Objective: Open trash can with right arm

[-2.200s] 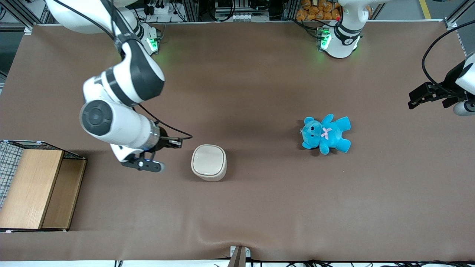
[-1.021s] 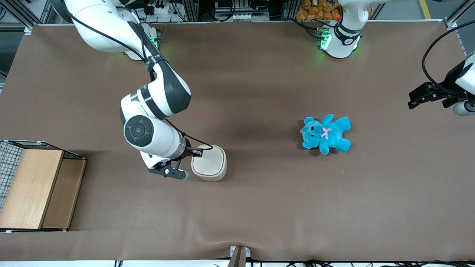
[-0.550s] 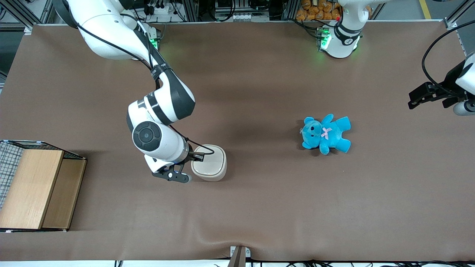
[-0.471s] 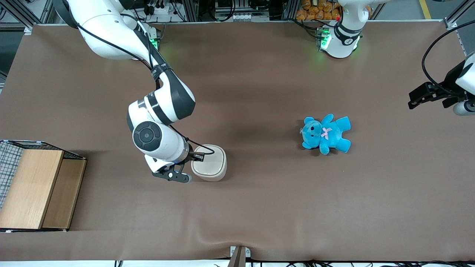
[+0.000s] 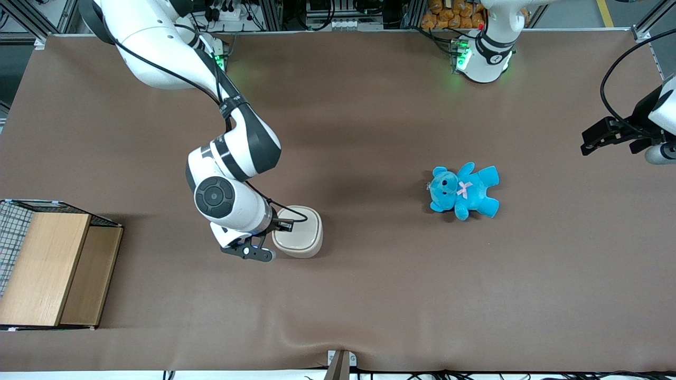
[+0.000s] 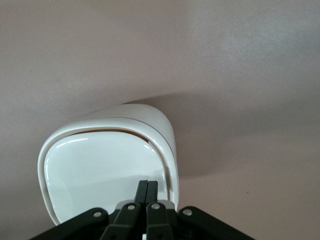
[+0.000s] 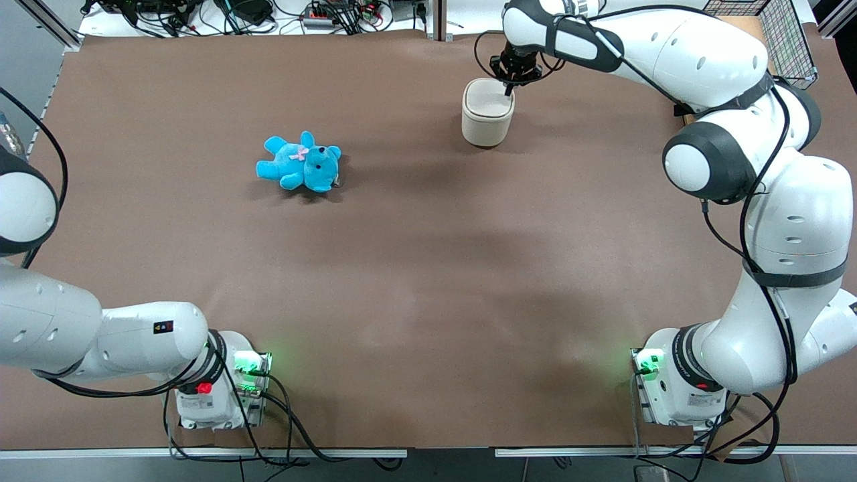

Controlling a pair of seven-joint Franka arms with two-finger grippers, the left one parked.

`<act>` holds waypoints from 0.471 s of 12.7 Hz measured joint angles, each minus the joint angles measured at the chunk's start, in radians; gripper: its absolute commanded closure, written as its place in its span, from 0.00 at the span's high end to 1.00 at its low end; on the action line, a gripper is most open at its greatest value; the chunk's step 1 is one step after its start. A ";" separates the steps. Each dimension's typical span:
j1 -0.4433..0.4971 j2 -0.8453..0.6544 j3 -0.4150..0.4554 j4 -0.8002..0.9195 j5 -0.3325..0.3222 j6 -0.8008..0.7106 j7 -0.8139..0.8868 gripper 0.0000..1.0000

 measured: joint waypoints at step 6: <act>0.010 0.010 0.000 0.000 -0.004 0.004 0.001 0.00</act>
